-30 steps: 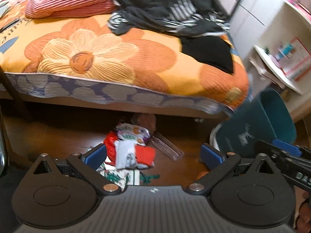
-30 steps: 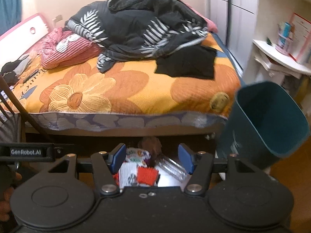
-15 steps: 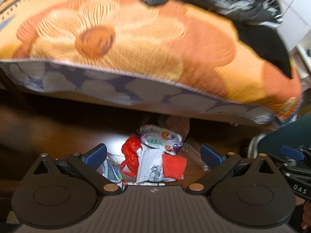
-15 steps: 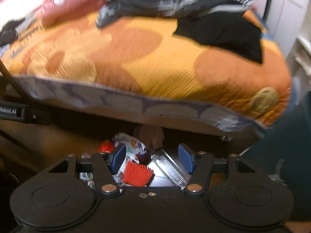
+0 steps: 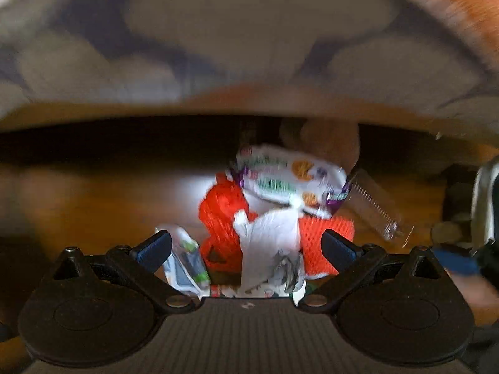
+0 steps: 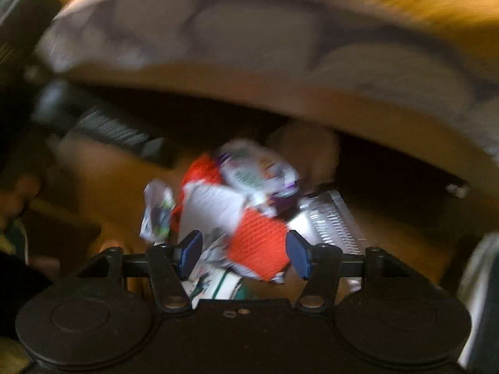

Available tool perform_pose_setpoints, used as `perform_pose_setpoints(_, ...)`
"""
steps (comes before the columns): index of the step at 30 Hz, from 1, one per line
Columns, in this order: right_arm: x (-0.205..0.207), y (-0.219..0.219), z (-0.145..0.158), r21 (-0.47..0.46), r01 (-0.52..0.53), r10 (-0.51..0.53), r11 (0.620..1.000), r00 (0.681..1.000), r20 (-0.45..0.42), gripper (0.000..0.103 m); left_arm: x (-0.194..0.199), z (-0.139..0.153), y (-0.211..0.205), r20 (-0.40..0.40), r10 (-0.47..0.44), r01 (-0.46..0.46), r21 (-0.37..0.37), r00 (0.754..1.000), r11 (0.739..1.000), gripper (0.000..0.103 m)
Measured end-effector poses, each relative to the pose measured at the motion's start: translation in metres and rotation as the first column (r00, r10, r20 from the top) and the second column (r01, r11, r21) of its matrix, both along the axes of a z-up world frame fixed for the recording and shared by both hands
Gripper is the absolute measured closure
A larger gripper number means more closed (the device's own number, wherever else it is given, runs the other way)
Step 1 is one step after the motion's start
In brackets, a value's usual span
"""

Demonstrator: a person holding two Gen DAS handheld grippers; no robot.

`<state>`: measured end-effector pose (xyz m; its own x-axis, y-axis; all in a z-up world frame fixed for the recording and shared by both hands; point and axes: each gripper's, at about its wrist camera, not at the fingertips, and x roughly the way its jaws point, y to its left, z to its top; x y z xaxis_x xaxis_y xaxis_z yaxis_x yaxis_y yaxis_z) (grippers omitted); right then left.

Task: Collect trash
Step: 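Lower both tools under the bed toward the trash pile, then close the left tool on a white tissue while the right tool grasps crumpled foil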

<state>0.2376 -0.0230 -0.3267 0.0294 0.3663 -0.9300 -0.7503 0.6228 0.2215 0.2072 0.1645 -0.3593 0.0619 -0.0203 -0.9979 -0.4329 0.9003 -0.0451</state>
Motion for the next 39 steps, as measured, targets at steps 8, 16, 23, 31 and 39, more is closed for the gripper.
perform_pose_setpoints(8,-0.04,0.04,-0.067,-0.073,-0.179,0.178,0.981,0.984,-0.022,0.046,0.008,-0.073,0.014,-0.144,0.045,-0.056,-0.077,0.989,0.995,0.001)
perform_pose_setpoints(16,-0.041,0.052,-0.096,-0.099,-0.172,0.17,0.98,0.985,-0.032,0.047,0.015,-0.113,0.018,-0.188,0.093,-0.122,-0.154,0.978,0.981,0.007)
perform_pose_setpoints(23,-0.038,0.061,-0.112,-0.092,-0.145,0.142,0.985,0.989,-0.036,0.048,0.021,-0.13,0.014,-0.207,0.08,-0.118,-0.176,0.975,0.977,0.03)
perform_pose_setpoints(31,-0.036,0.069,-0.128,-0.135,-0.145,0.141,0.98,0.989,-0.035,0.095,0.021,-0.137,0.007,-0.229,0.07,-0.115,-0.194,0.971,0.974,0.07)
perform_pose_setpoints(39,-0.028,0.051,-0.104,-0.095,-0.101,0.1,0.99,0.995,-0.013,0.1,0.024,-0.128,0.006,-0.209,0.075,-0.121,-0.214,0.975,0.969,0.095)
